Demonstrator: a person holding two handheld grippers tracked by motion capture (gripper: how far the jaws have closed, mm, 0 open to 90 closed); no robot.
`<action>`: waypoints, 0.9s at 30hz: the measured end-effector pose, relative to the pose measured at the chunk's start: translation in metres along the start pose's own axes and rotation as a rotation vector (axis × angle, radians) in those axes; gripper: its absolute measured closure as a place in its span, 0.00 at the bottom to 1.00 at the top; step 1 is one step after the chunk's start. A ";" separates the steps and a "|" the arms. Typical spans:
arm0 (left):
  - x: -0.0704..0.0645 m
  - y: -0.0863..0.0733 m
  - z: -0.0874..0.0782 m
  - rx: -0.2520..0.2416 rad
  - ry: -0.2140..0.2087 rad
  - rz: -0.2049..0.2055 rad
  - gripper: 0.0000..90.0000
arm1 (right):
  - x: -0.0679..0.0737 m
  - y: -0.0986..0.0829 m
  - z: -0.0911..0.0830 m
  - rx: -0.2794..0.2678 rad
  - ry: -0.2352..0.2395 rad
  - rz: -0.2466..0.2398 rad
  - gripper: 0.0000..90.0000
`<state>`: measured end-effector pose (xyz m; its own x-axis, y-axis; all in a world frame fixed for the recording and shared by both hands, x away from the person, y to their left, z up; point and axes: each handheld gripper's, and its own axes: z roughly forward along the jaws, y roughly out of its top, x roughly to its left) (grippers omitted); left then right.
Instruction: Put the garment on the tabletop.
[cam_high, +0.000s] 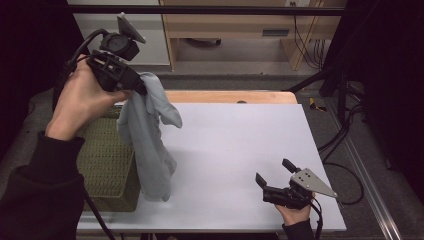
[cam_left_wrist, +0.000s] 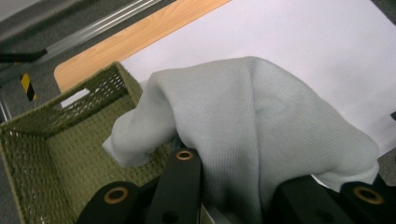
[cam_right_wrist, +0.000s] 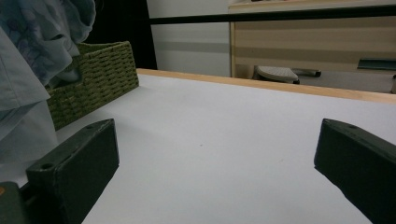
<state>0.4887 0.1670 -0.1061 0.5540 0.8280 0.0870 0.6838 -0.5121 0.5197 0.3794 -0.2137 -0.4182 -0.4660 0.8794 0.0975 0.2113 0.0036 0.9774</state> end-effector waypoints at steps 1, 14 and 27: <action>-0.006 0.002 -0.001 -0.002 -0.005 -0.002 0.91 | 0.000 0.000 -0.001 0.001 0.002 0.006 0.00; -0.050 0.024 -0.001 -0.042 -0.057 0.073 0.91 | -0.001 0.003 -0.004 -0.010 0.003 0.016 0.00; -0.068 0.029 0.029 -0.016 -0.111 0.117 0.91 | -0.002 0.003 -0.006 -0.011 0.003 0.013 0.00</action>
<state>0.4847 0.0895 -0.1211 0.6791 0.7321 0.0538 0.6044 -0.5992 0.5251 0.3763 -0.2185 -0.4145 -0.4659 0.8779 0.1106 0.2079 -0.0129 0.9781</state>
